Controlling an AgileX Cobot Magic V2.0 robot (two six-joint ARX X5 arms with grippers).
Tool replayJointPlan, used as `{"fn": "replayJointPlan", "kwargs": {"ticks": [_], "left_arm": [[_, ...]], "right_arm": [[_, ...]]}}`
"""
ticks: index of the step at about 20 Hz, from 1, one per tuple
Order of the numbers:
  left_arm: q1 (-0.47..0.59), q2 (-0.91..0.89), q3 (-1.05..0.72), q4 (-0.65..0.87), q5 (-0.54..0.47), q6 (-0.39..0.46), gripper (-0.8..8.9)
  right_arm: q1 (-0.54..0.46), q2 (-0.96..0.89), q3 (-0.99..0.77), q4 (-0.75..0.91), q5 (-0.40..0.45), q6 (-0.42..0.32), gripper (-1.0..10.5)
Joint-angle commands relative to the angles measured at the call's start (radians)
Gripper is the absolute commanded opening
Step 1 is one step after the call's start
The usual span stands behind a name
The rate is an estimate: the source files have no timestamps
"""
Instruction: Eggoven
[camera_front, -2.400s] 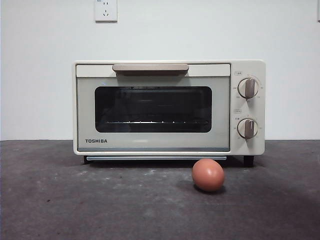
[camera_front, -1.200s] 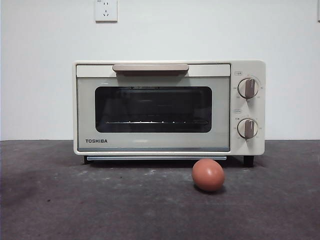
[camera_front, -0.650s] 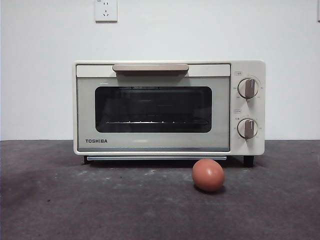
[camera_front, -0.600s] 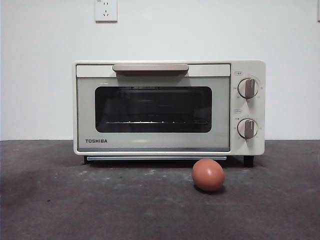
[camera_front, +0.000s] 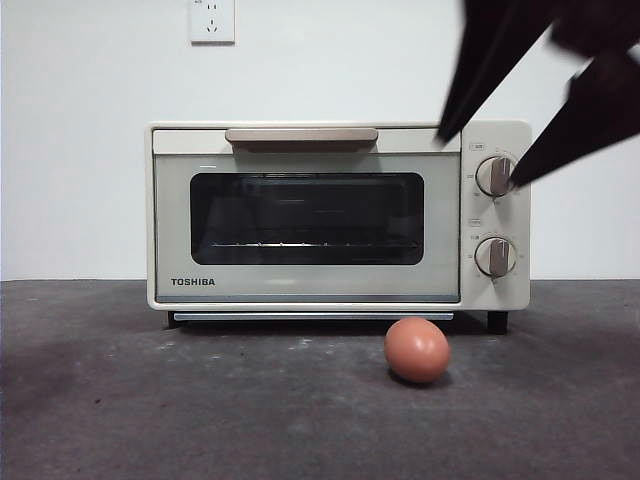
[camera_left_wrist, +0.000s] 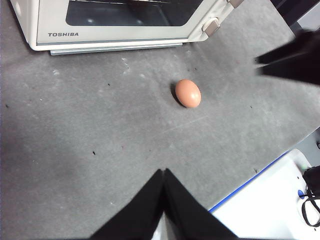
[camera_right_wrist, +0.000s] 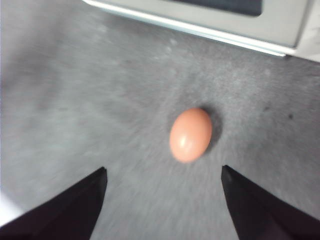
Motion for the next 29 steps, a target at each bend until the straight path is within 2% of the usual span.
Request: {"fn": "replayJointPlan", "kwargs": {"ticks": [1,3,9,21,24,29], "left_arm": [[-0.003,0.006,0.016,0.006,0.003,0.019,0.07],[-0.003,0.006,0.016,0.006,0.003,0.019,0.07],[-0.003,0.006,0.016,0.006,0.003,0.019,0.07],[-0.003,0.006,0.016,0.006,0.002,0.019,0.07],[-0.003,0.006,0.016,0.006,0.002,0.019,0.07],[-0.003,0.006,0.016,0.019,0.002,0.018,0.07]], "right_arm": [[0.042,0.106,0.018,0.066,0.058,0.054,3.7],[0.069,0.194,0.019,0.117,0.110,0.073,3.7],[0.085,0.394,0.071,0.167,0.161,0.075,3.7],[0.106,0.557,0.103,0.171,0.177,0.074,3.4],[0.111,0.558,0.103,0.169,0.204,0.074,2.6],[0.112,0.558,0.103,0.146,0.201,0.065,0.3]]}}
